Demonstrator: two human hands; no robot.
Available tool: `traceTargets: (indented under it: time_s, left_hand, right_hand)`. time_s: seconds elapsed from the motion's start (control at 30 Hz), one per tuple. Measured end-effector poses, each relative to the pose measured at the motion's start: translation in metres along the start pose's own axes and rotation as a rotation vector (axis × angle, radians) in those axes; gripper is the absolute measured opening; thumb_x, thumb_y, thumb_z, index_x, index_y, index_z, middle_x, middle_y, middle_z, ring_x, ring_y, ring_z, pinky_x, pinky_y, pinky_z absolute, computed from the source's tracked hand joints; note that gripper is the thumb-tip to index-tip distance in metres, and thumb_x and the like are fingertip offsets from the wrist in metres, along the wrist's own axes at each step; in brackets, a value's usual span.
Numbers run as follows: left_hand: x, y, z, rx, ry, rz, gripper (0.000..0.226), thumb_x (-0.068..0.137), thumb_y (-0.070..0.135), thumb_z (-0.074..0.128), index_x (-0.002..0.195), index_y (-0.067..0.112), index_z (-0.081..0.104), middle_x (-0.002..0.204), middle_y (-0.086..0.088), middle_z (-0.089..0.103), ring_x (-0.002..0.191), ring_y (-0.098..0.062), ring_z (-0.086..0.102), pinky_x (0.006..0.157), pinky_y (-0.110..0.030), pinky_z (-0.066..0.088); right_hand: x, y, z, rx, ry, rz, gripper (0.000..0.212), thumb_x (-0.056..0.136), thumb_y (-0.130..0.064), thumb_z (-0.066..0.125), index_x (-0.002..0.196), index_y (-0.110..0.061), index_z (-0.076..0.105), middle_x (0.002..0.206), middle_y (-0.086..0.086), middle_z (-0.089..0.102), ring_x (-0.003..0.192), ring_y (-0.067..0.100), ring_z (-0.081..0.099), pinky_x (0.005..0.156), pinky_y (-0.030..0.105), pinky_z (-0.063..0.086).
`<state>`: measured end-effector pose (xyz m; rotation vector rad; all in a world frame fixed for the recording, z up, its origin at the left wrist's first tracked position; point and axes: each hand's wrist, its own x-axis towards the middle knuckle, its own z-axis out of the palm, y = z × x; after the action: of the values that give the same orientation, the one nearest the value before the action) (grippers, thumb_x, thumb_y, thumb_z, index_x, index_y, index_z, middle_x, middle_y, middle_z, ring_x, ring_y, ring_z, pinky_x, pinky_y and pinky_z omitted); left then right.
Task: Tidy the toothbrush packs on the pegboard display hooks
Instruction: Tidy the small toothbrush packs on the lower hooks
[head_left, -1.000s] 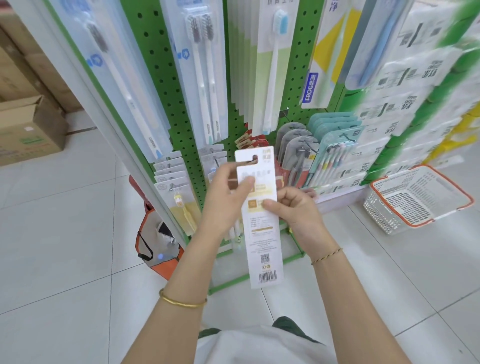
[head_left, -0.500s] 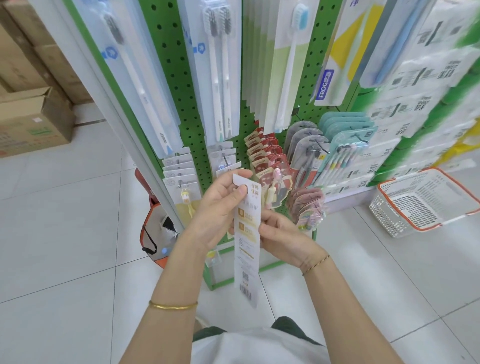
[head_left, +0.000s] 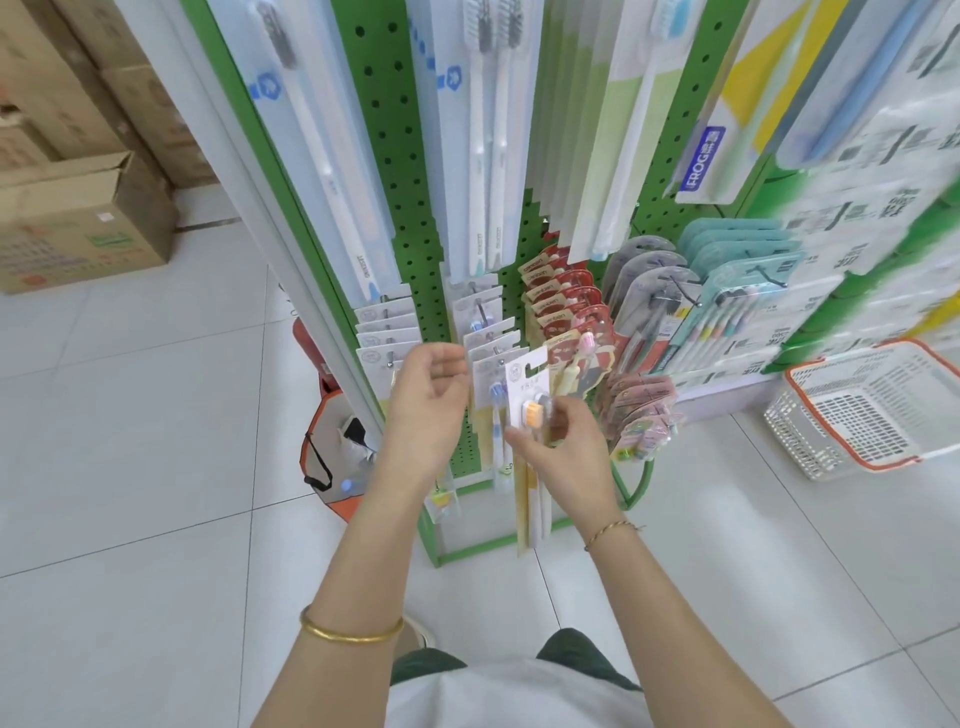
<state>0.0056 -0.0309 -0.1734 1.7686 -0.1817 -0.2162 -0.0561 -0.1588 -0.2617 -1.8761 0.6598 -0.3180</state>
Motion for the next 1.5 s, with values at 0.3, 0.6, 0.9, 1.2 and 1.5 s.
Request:
traceTargets:
  time_s: [0.3, 0.6, 0.9, 1.2, 1.5]
  left_hand:
    - [-0.001, -0.005, -0.006, 0.019, -0.056, -0.046, 0.027, 0.094, 0.004, 0.051, 0.097, 0.031, 0.053, 0.105, 0.008, 0.058, 0.102, -0.015, 0.061, 0.091, -0.035, 0.052]
    - [0.006, -0.008, -0.009, 0.022, -0.081, -0.067, 0.030, 0.093, 0.003, 0.052, 0.094, 0.033, 0.053, 0.104, 0.009, 0.058, 0.103, -0.016, 0.061, 0.094, -0.039, 0.051]
    - [0.011, -0.007, -0.006, 0.033, -0.087, -0.070, 0.027, 0.093, 0.001, 0.052, 0.101, 0.026, 0.052, 0.102, 0.010, 0.056, 0.101, -0.015, 0.060, 0.094, -0.038, 0.051]
    - [0.012, -0.010, -0.003, 0.065, -0.095, -0.091, 0.027, 0.093, 0.001, 0.051, 0.108, 0.023, 0.051, 0.104, 0.011, 0.056, 0.100, -0.010, 0.058, 0.096, -0.039, 0.050]
    - [0.017, -0.007, 0.001, 0.231, -0.063, 0.011, 0.031, 0.093, 0.001, 0.047, 0.120, 0.017, 0.052, 0.111, 0.006, 0.054, 0.106, -0.014, 0.056, 0.098, -0.036, 0.048]
  right_hand:
    - [0.011, 0.005, 0.038, -0.190, 0.145, -0.039, 0.051, 0.069, -0.044, 0.079, 0.095, -0.017, 0.044, 0.091, -0.002, 0.051, 0.085, 0.021, 0.052, 0.073, 0.038, 0.047]
    - [0.018, -0.002, 0.051, -0.206, 0.241, -0.135, 0.051, 0.069, -0.041, 0.079, 0.094, -0.009, 0.048, 0.090, 0.005, 0.051, 0.085, 0.026, 0.047, 0.073, 0.039, 0.044]
    - [0.033, -0.009, 0.059, -0.206, 0.239, -0.121, 0.050, 0.070, -0.037, 0.079, 0.093, -0.009, 0.045, 0.091, 0.004, 0.048, 0.088, 0.025, 0.046, 0.072, 0.031, 0.038]
    - [0.037, -0.007, 0.065, -0.250, 0.167, -0.068, 0.056, 0.077, -0.039, 0.075, 0.106, -0.002, 0.045, 0.103, 0.011, 0.052, 0.093, 0.026, 0.049, 0.071, 0.030, 0.039]
    - [0.028, -0.008, 0.056, -0.246, 0.112, -0.030, 0.069, 0.077, -0.037, 0.075, 0.124, 0.000, 0.040, 0.117, 0.012, 0.051, 0.105, 0.027, 0.049, 0.082, 0.035, 0.045]
